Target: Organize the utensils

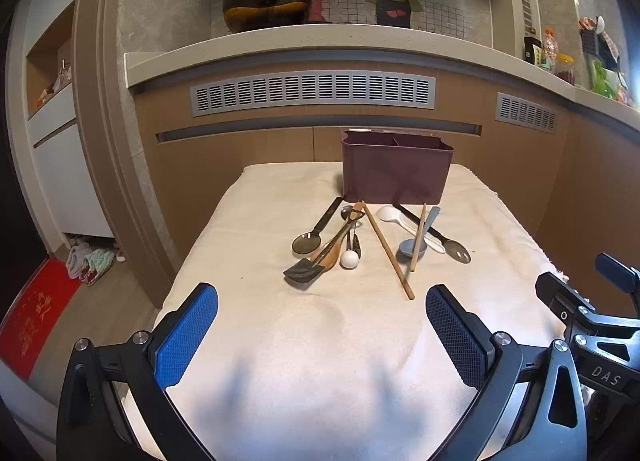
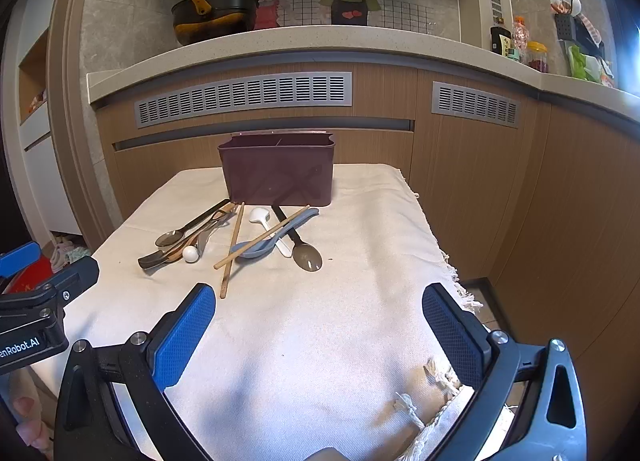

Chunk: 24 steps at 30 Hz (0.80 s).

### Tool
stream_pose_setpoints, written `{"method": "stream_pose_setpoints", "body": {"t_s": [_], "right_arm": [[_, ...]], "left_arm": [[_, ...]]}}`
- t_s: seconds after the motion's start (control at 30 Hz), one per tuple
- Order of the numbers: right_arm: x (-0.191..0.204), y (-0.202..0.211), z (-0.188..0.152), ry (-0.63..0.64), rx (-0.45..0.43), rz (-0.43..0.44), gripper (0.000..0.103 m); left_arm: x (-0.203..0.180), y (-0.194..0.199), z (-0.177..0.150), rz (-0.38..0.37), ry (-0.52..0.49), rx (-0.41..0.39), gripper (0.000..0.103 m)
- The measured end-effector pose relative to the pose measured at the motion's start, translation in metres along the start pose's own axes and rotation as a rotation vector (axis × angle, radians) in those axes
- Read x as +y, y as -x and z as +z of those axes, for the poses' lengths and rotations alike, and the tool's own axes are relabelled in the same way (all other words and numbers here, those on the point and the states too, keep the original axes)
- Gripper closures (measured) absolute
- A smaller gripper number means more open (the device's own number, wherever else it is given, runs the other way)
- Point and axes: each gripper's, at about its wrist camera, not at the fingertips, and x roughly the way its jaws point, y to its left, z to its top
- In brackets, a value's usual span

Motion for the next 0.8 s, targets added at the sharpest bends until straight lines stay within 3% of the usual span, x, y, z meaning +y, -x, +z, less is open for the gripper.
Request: {"method": "stream_pose_setpoints", "body": {"t_s": [0.8], "right_arm": [[-0.0063,0.0098,0.0035,-0.020,-0.027,-0.006,0.000]], "left_arm": [[-0.0040,0.0002,-0.0044,-0.006,-0.009,0.005,0.000]]}}
